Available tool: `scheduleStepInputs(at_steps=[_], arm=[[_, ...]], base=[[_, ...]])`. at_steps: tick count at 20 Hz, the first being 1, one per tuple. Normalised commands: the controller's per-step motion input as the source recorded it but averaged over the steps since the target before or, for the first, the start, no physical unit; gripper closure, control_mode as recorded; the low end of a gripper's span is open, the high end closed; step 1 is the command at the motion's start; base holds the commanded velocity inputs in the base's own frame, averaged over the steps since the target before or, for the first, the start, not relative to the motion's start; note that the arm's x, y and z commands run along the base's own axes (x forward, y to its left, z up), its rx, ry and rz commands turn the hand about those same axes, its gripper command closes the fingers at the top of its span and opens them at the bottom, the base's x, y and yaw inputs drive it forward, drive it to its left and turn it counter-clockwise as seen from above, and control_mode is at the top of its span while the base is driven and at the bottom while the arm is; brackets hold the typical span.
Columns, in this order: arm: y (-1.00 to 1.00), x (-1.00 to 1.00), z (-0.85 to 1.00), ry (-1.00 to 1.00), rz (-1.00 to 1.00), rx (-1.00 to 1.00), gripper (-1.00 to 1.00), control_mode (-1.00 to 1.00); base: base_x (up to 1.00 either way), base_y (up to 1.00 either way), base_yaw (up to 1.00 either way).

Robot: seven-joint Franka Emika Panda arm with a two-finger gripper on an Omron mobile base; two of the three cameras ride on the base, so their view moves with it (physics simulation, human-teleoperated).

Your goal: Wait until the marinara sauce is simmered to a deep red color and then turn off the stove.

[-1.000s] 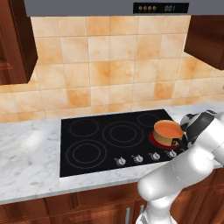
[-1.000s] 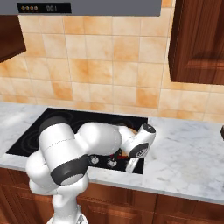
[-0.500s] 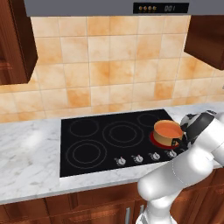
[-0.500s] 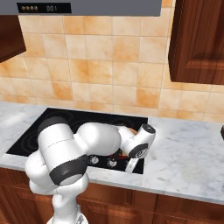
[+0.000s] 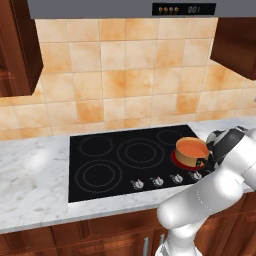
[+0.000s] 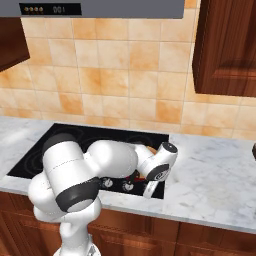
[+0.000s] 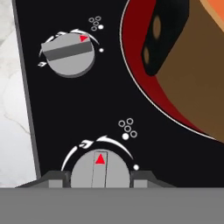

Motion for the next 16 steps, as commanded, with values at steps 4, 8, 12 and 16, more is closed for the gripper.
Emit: scheduleStepInputs(at_steps=[4, 8, 12, 16], arm=[[0.0, 0.0, 0.0, 0.0, 0.0, 0.0, 1.0, -1.0], [0.0, 0.0, 0.0, 0.0, 0.0, 0.0, 1.0, -1.0], [0.0, 0.0, 0.0, 0.0, 0.0, 0.0, 1.0, -1.0], [0.0, 0.0, 0.0, 0.0, 0.0, 0.0, 1.0, -1.0]], base=[[0.0, 0.0, 0.0], [0.0, 0.0, 0.0], [0.0, 0.0, 0.0], [0.0, 0.0, 0.0]])
